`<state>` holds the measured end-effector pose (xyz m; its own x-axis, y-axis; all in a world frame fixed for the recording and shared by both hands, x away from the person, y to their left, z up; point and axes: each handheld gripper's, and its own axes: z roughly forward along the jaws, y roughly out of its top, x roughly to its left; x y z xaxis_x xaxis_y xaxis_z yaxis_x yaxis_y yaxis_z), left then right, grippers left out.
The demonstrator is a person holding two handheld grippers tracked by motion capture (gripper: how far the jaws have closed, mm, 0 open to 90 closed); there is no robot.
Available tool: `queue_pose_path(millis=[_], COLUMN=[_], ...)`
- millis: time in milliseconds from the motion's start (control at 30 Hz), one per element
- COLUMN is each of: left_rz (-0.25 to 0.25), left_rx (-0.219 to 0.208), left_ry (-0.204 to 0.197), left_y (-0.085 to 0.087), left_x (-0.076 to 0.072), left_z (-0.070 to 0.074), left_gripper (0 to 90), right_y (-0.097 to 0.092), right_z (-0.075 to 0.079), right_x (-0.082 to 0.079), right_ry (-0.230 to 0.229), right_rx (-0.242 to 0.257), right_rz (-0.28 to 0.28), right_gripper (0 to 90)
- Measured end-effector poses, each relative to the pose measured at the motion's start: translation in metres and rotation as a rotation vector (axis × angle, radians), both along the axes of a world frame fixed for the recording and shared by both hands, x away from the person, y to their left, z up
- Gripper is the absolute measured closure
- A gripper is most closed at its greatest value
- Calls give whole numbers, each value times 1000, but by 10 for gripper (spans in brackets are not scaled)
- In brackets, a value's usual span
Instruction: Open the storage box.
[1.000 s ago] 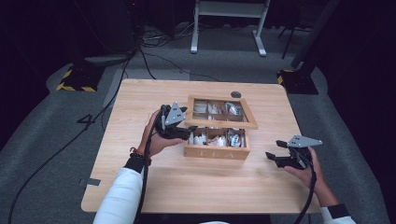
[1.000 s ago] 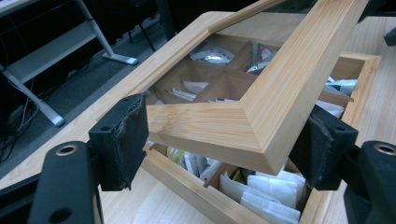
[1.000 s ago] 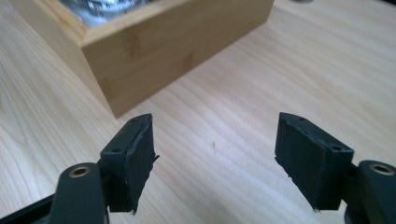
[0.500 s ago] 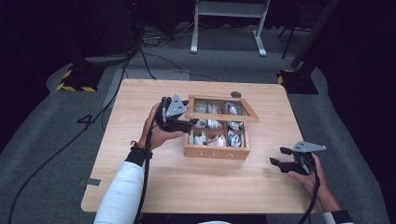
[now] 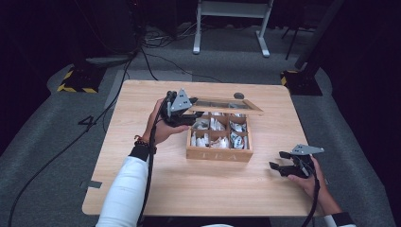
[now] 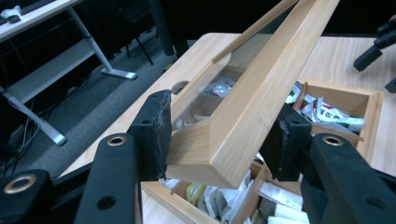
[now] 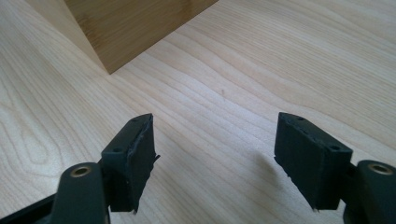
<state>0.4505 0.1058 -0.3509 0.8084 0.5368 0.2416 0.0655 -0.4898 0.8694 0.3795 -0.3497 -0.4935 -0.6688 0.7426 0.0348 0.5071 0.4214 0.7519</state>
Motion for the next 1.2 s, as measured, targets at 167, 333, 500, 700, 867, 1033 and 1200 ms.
queue_pose_path(millis=[167,333,500,700,867,1033,1200], left_rz=[0,14,27,54,61,62,70], left_rx=[-17,-49,-68,-81,-95,-123,-153], left_ry=[0,2,1,0,13,17,35], left_y=[1,2,1,0,0,1,1], left_x=[8,22,31,47,57,66,75], left_z=[7,17,22,31,36,39,41], left_gripper=[498,498,505,530,529,529,523], right_y=[2,1,1,0,1,5,7], right_z=[-1,-1,-2,-3,-7,-9,-10], right_x=[0,0,0,1,2,1,1], right_ry=[1,3,3,-1,6,-12,-18], right_rx=[-9,-11,-5,-8,-21,-22,-30], right_rz=[7,7,6,-16,-19,-4,2], right_gripper=[299,299,299,289,286,266,262])
